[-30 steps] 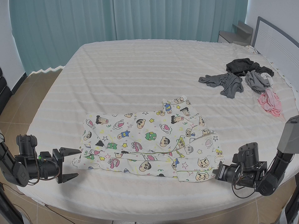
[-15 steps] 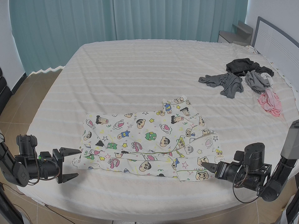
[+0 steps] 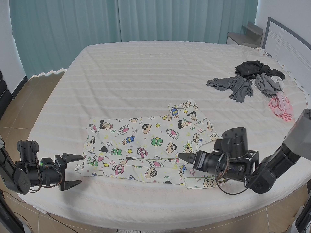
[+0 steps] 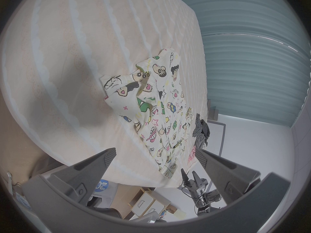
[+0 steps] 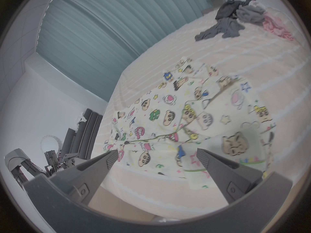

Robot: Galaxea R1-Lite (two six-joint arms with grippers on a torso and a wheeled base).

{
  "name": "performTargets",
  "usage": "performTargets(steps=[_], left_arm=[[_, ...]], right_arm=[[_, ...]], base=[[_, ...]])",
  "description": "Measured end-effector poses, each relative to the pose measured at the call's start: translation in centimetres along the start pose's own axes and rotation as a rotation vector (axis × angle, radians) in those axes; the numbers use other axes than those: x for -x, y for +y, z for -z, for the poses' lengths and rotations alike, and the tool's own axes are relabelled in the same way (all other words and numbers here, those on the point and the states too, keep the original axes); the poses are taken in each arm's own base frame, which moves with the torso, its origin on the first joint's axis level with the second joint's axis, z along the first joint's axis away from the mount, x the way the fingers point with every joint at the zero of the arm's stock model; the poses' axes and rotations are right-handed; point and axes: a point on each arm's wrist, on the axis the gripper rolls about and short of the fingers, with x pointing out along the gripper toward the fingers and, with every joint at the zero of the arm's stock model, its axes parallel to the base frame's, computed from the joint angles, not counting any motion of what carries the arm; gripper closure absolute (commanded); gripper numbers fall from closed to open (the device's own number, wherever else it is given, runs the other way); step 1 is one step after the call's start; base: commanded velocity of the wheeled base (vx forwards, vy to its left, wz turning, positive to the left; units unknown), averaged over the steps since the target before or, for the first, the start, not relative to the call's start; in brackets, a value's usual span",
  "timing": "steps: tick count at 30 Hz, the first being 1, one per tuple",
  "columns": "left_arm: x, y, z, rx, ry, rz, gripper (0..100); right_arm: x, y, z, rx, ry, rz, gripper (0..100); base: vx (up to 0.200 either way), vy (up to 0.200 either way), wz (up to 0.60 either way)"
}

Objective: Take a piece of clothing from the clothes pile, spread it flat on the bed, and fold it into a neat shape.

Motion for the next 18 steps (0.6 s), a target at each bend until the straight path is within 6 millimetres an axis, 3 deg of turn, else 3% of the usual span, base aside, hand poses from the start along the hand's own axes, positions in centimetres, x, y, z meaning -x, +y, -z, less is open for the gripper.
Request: performTargets(steps=[9, 18], left_arm=[[0.0, 0.0, 0.0, -0.001, -0.002, 0.002, 0], [0.0, 0.0, 0.0, -0.007, -0.005, 0.008, 0]], right_arm=[[-4.9, 2.4, 0.6, -0.046, 0.163, 0.023, 0], [-8.7, 2.5, 2.1, -0.056, 0.209, 0.034, 0]], base=[[0.0, 0.0, 0.0], [0.0, 0.0, 0.0]])
